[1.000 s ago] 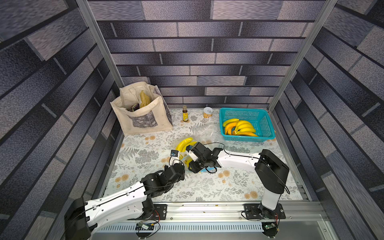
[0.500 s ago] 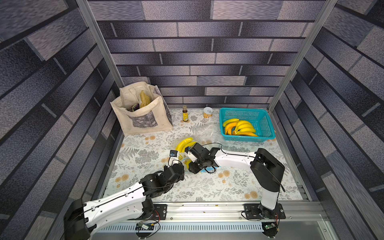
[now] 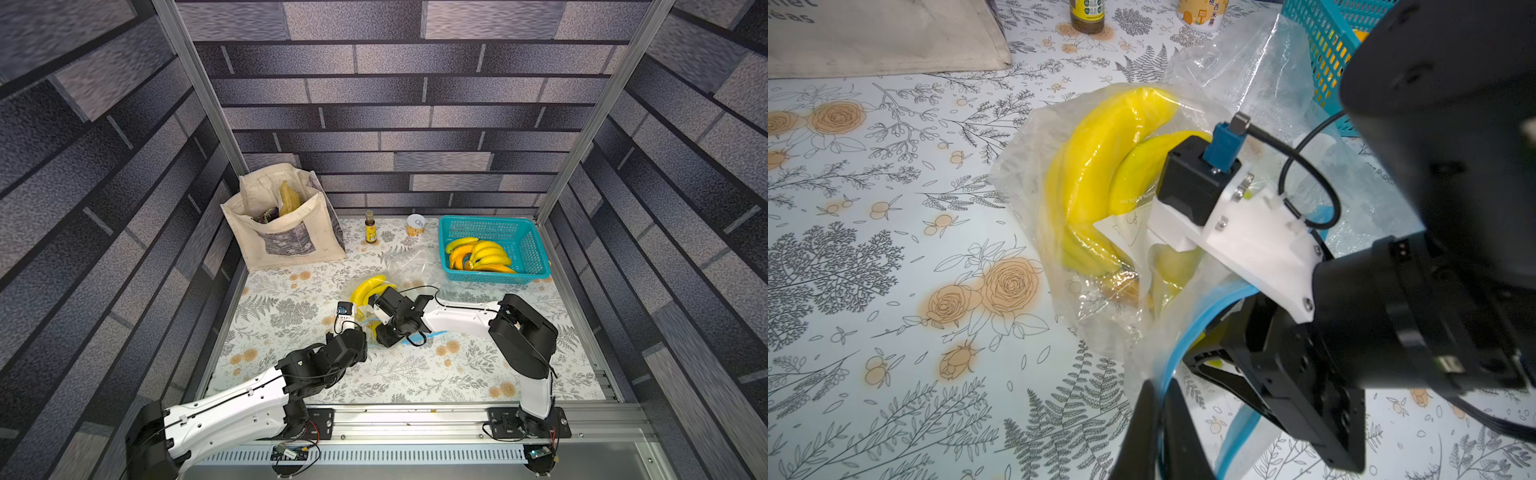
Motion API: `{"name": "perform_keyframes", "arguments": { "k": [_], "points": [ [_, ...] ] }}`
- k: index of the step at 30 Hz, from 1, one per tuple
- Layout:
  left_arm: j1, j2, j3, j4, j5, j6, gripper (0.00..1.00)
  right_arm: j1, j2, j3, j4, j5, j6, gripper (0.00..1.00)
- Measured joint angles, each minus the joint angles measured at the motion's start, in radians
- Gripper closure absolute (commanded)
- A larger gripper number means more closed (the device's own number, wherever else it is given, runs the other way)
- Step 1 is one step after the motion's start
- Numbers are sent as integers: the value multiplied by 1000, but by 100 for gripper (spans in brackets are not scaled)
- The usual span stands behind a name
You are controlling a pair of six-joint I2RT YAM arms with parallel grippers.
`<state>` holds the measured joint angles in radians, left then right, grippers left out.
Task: Open the zip-top bag and take out the banana
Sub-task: Pick up the banana from the zipper food storage bag.
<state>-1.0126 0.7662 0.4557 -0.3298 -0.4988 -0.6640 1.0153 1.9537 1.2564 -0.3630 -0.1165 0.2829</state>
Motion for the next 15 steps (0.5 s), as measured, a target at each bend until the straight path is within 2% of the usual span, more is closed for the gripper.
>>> {"name": "perform_keyframes", "arguments": {
  "k": [7,10,15],
  "points": [
    [0,-14,-10,-3,-1,-9,92,4,19,29,-16,12,-1,65],
    [0,-19,-10,-6,-4,-11,92,11,44,68,-47,35,-14,73],
    [0,-29,-19,-8,-7,-19,92,26,64,101,-72,72,-22,78]
  ]
}}
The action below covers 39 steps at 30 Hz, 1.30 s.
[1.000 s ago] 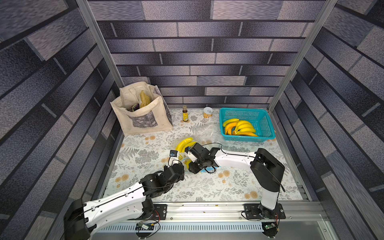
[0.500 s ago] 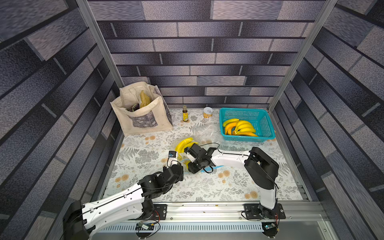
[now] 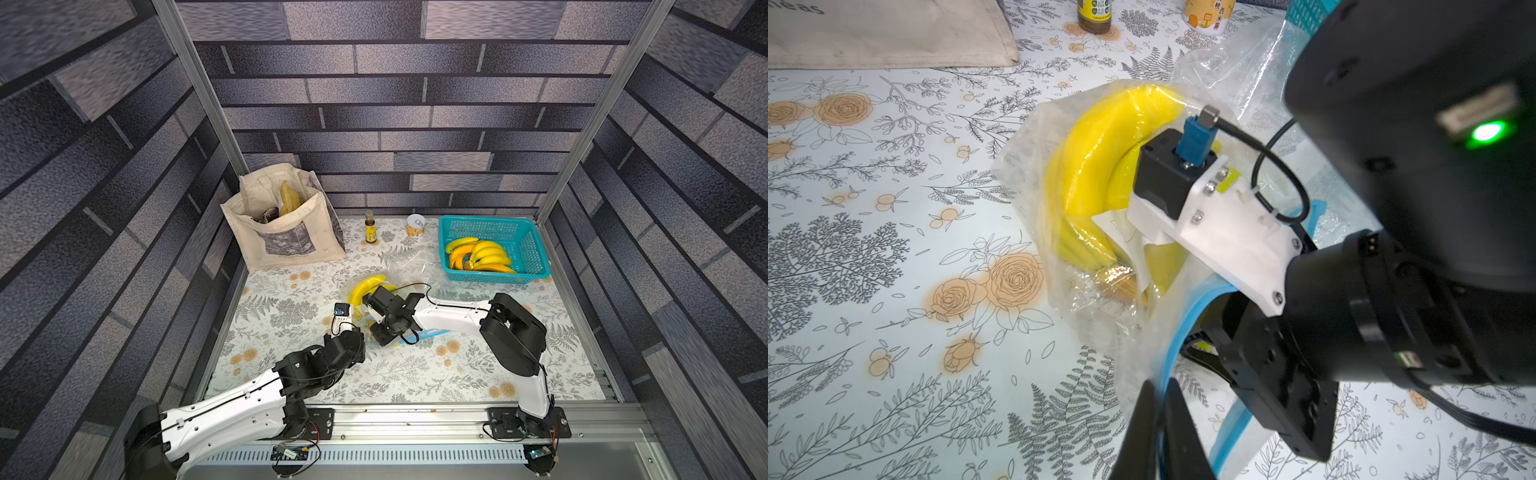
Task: Open the zip-top bag and take out the banana
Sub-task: Pick up the banana from the zipper food storage bag.
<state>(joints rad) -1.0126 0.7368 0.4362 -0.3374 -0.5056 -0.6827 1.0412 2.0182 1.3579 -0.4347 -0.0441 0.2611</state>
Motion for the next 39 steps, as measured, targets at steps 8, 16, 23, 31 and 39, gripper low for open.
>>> {"name": "perform_keyframes", "arguments": {
  "k": [8,16,23,31,39],
  "points": [
    [0,-22,-12,-16,-1,-7,92,2,-33,-43,8,-18,18,81],
    [-7,-28,-17,-31,-2,-7,91,1,-79,-52,-69,-142,31,77],
    [-36,20,-16,-35,-26,-6,91,-22,-107,-45,-109,-243,30,76],
    [-69,39,-16,-17,-27,-6,90,-84,-145,-51,-108,-311,30,78],
    [-118,63,-15,24,-41,-6,89,-97,-147,-51,-81,-329,54,80]
  ]
}}
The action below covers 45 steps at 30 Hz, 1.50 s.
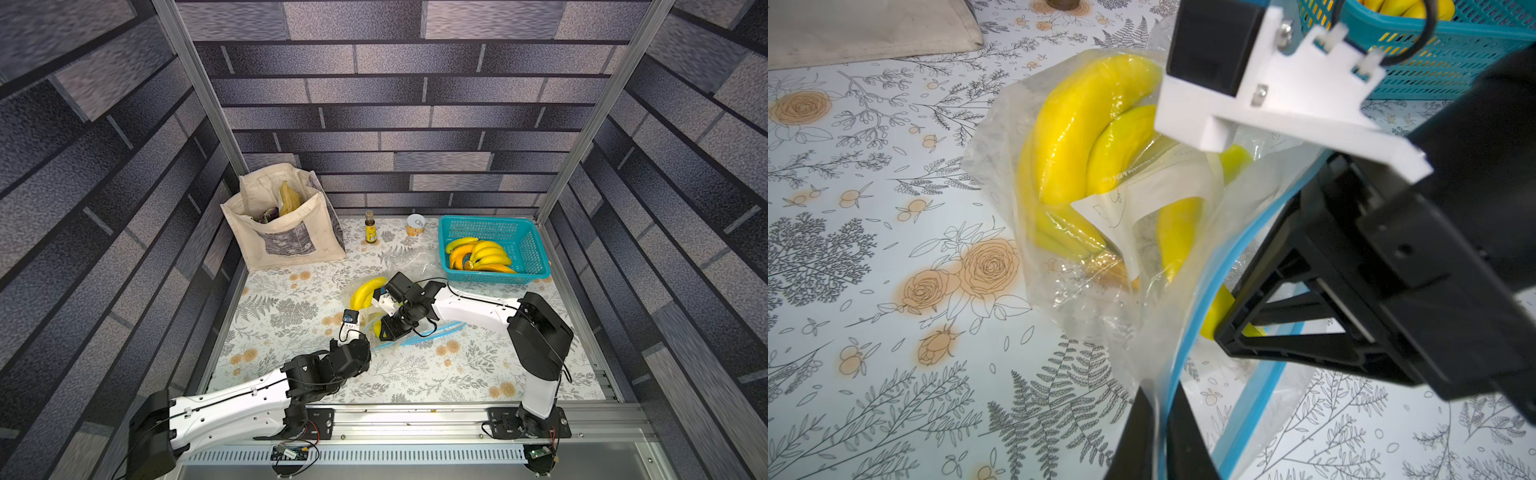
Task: Open the zip-top bag and take out the banana
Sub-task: Pick up the banana from the zipper food storage bag.
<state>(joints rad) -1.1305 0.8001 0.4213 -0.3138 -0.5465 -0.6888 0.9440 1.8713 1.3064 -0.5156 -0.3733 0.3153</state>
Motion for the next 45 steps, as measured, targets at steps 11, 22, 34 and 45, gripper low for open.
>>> {"name": "perform_keyframes", "arguments": {
  "k": [11,22,34,45],
  "points": [
    [-16,95,12,10,-47,-19,89,-4,-32,0,19,-84,39,81],
    [34,-3,23,-32,-106,-42,88,-4,-154,-132,-95,-232,-52,82],
    [55,74,47,-37,-105,-46,88,-28,-528,-351,-109,-370,-39,82],
    [79,86,50,-27,-84,-52,87,-226,-838,-235,-132,-305,28,83]
  ]
}}
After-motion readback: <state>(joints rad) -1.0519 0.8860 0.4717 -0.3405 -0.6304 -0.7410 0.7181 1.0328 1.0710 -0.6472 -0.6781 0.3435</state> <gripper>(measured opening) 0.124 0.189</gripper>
